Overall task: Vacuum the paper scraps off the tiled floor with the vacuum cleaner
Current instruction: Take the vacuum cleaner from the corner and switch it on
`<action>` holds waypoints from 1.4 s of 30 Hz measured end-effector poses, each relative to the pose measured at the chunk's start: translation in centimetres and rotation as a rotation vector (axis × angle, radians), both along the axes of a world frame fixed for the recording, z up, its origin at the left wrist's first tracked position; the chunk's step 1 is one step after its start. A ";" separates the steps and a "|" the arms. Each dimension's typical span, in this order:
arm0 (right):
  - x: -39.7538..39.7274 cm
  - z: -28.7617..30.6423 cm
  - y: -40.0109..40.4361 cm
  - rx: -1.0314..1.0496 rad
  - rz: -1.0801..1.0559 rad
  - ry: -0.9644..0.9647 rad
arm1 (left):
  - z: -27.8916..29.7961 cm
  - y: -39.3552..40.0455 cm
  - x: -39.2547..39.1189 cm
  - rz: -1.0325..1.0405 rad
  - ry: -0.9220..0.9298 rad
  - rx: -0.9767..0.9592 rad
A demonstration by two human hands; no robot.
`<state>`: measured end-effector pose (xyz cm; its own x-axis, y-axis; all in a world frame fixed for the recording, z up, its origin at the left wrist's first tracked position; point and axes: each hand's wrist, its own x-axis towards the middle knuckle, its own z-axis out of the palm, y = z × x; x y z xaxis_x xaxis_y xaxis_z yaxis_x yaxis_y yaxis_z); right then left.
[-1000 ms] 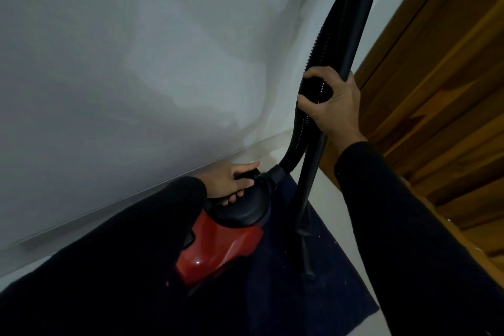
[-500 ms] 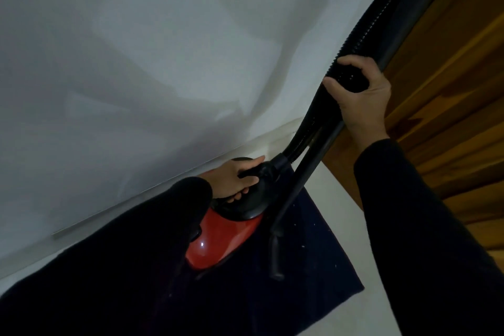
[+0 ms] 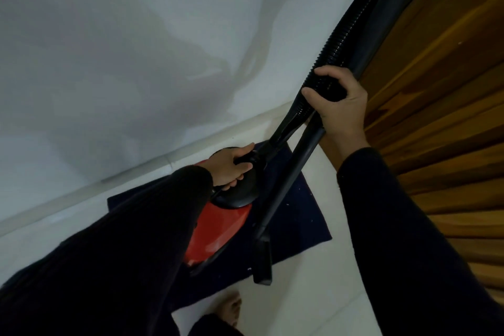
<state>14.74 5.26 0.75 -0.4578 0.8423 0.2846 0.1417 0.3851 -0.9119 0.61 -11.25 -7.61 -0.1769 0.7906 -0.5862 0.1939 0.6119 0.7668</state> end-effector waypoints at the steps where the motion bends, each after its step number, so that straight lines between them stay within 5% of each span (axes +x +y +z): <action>1: 0.3 0.8 -0.9 -0.015 0.008 0.010 | 0.7 -0.7 0.5 0.011 -0.004 0.001; 20: 13.7 10.8 -25.4 -0.015 -0.074 0.051 | 10.9 -21.8 12.9 -0.062 -0.009 0.042; 42: 29.6 13.5 -53.4 -0.092 -0.090 0.034 | 13.0 -49.4 28.2 -0.036 0.008 0.018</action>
